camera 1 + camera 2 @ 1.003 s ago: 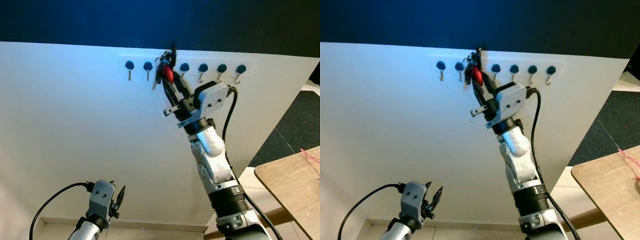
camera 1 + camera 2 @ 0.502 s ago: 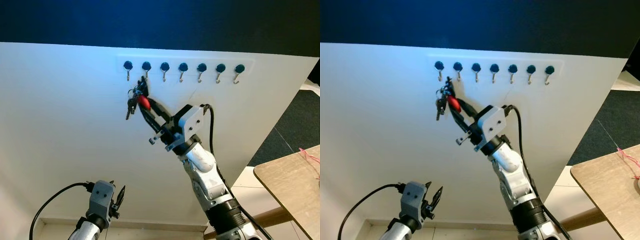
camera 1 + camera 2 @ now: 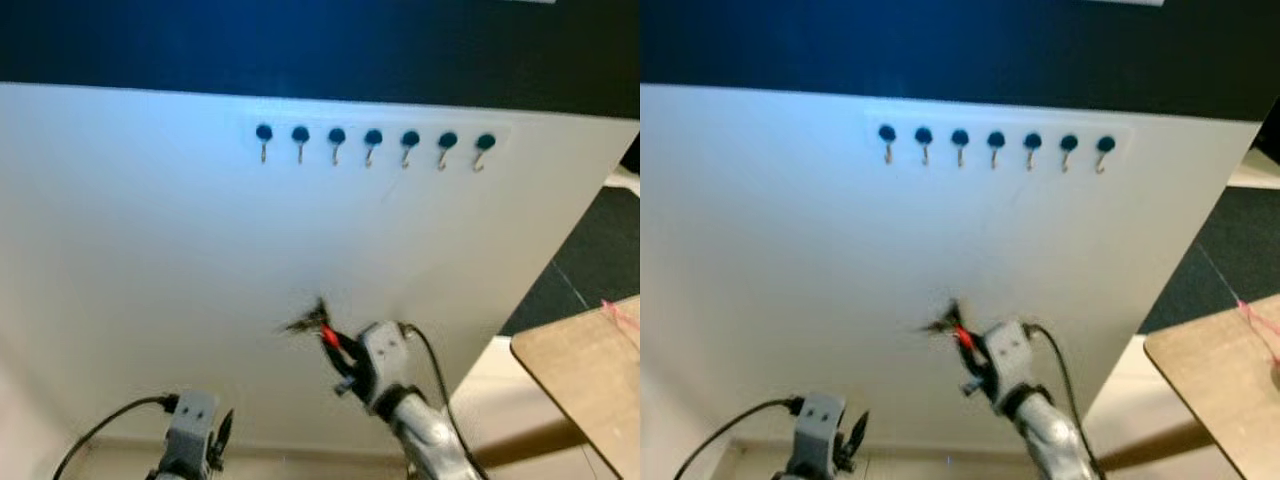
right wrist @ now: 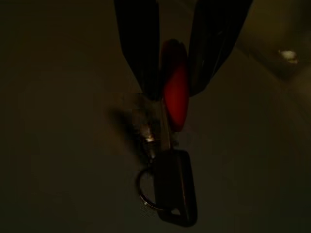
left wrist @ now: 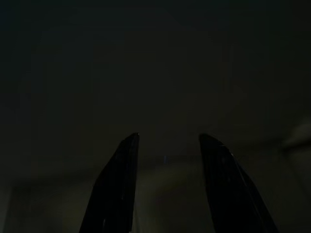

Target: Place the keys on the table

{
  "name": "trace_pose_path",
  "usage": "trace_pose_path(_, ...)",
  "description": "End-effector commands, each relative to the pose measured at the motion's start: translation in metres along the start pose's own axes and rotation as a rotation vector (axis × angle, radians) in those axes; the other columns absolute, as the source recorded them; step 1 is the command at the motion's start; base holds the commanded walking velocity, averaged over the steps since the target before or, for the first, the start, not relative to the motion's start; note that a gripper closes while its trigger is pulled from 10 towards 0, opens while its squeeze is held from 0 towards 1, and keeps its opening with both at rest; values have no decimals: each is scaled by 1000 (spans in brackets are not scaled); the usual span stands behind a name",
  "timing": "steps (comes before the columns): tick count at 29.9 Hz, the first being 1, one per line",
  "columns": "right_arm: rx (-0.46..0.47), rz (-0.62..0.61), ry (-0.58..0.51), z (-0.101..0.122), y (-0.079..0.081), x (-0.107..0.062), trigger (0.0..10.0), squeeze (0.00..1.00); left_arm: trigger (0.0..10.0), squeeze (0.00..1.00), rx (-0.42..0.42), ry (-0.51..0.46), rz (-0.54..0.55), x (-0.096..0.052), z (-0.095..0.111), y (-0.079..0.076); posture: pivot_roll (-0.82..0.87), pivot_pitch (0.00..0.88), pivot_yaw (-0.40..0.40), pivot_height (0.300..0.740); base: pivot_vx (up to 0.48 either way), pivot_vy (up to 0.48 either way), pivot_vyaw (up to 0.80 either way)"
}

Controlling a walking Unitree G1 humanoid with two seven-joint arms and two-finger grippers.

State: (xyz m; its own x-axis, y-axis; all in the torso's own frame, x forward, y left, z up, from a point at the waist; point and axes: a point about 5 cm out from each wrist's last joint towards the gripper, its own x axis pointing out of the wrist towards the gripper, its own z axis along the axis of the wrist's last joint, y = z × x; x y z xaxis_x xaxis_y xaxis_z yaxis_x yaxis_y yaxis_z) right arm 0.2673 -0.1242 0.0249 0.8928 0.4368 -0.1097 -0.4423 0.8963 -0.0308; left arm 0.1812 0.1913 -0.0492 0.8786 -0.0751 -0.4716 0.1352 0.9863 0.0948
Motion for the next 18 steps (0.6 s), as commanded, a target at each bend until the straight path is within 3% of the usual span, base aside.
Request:
trace_pose_path(1,32,-28,45,-8,-2,-2,10000,0,10000,0,-16,67,43,-6,-13,6,64,0,-36,740,0,0,0)
trace_pose_path(4,88,-53,175,-32,-2,-12,10000,0,10000,0,-77,136,127,-10,-25,13,59,0,-31,740,0,0,0)
trace_pose_path(6,189,-109,392,-67,1,-29,10000,0,10000,0,-147,175,205,-4,-26,18,59,0,-29,740,0,0,0)
trace_pose_path(8,210,-122,432,-73,2,-33,10000,0,10000,0,-152,181,211,-3,-25,18,59,0,-29,740,0,0,0)
trace_pose_path(11,237,-167,540,-87,1,-45,10000,0,10000,0,-115,182,183,4,-20,17,58,0,-23,740,0,0,0)
trace_pose_path(12,273,-236,627,-99,-3,-58,10000,0,10000,0,-105,187,133,10,-15,12,59,0,-24,740,0,0,0)
trace_pose_path(18,333,-381,756,-116,-13,-85,10000,0,10000,0,-122,202,85,18,-11,4,59,0,-33,740,0,0,0)
